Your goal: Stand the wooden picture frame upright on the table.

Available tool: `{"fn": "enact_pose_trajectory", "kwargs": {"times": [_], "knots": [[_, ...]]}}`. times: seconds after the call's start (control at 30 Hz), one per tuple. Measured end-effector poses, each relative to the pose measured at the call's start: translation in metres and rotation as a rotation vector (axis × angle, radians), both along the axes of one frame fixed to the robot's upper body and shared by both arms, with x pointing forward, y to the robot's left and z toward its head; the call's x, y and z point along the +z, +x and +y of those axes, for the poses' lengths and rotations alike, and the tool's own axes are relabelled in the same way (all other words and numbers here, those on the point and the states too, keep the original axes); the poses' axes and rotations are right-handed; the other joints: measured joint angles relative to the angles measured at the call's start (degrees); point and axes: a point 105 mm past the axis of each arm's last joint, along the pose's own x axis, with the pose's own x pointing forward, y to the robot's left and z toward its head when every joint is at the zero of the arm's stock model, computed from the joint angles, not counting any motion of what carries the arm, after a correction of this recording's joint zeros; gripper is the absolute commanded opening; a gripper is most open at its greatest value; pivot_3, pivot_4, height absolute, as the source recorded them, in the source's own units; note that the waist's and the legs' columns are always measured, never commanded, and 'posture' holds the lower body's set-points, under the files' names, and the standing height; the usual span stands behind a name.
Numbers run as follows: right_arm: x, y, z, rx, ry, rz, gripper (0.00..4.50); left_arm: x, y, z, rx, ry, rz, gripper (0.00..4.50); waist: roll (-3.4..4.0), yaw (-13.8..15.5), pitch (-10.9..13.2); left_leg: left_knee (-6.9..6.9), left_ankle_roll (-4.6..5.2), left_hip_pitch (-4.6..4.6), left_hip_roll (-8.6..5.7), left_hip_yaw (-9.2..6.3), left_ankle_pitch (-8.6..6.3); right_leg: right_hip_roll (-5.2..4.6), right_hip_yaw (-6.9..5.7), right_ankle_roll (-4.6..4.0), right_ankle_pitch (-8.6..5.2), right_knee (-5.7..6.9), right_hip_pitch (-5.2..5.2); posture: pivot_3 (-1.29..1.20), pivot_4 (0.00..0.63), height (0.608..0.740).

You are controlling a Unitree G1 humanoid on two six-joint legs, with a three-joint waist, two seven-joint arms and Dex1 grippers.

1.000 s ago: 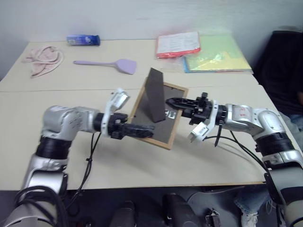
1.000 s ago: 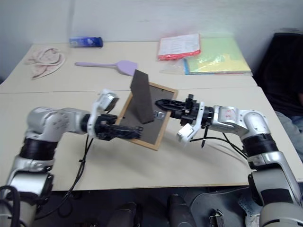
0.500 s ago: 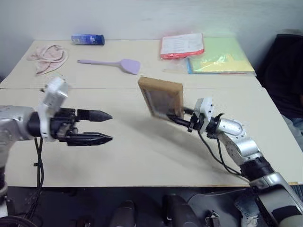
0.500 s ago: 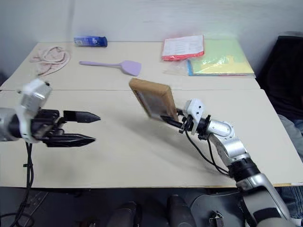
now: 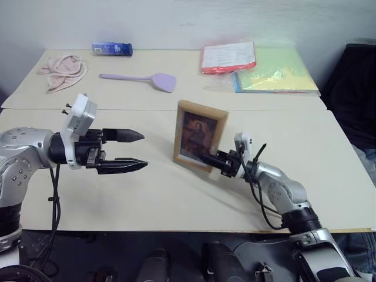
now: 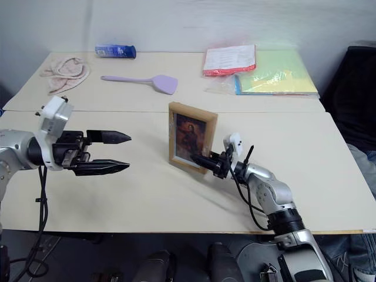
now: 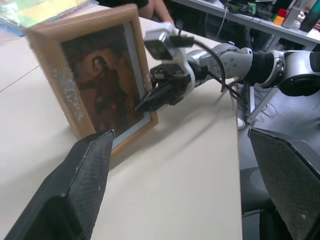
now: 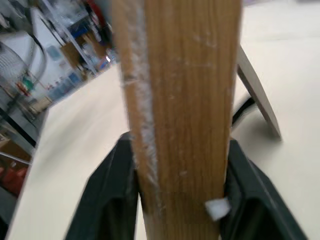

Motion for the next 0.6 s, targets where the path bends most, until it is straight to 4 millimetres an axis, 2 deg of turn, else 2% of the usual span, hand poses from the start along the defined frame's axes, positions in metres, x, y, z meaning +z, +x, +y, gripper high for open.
{"fn": "enact_pose_trajectory", "kwargs": {"times": [0.1, 0.17, 0.23, 0.3, 0.47, 0.6], "knots": [[-0.005, -0.015, -0.014, 0.019, -0.065, 0.008, 3.81, 0.000, 0.005, 0.003, 0.015, -0.006, 0.012, 4.50, 0.04, 0.1, 0.0, 0.06, -0.02, -0.09, -0.01, 0.00, 0.01, -0.01, 0.00, 0.04, 0.02, 0.00, 0.00, 0.00, 0.150, 0.740], [-0.001, -0.025, -0.033, 0.010, -0.135, -0.010, 4.46, -0.002, 0.005, 0.003, 0.010, -0.001, 0.024, 4.50, 0.04, 0.2, 0.0, 0.07, 0.03, -0.10, -0.06, 0.01, -0.01, -0.06, 0.01, 0.04, 0.02, -0.04, 0.01, 0.00, 0.150, 0.740], [0.004, -0.034, -0.052, 0.001, -0.212, -0.038, 4.46, -0.004, 0.007, 0.005, 0.019, -0.005, 0.040, 4.50, 0.04, 0.2, 0.0, 0.06, 0.14, -0.09, -0.06, 0.01, -0.08, -0.05, 0.00, 0.04, 0.02, -0.14, 0.01, 0.00, 0.150, 0.740], [0.019, -0.051, -0.081, 0.009, -0.314, -0.060, 4.46, -0.006, 0.008, 0.006, 0.020, -0.004, 0.045, 4.50, 0.08, 0.3, 0.1, 0.06, 0.24, -0.09, -0.06, -0.01, -0.13, -0.03, -0.01, 0.04, 0.02, -0.20, 0.03, 0.00, 0.150, 0.740], [0.094, -0.071, -0.131, -0.008, -0.389, -0.154, 4.46, -0.007, 0.011, 0.009, 0.025, -0.002, 0.034, 4.50, 0.11, -0.1, 0.1, 0.00, 0.26, 0.09, 0.02, 0.05, -0.14, 0.09, 0.06, 0.02, 0.01, -0.15, 0.11, 0.00, 0.150, 0.740], [0.123, -0.081, -0.146, -0.050, -0.321, -0.150, 4.46, -0.005, 0.018, 0.011, 0.040, -0.005, 0.015, 4.50, 0.09, 0.2, 0.1, 0.01, 0.26, 0.07, 0.03, 0.03, -0.14, 0.09, 0.04, 0.01, 0.00, -0.15, 0.10, 0.00, 0.150, 0.740]]}}
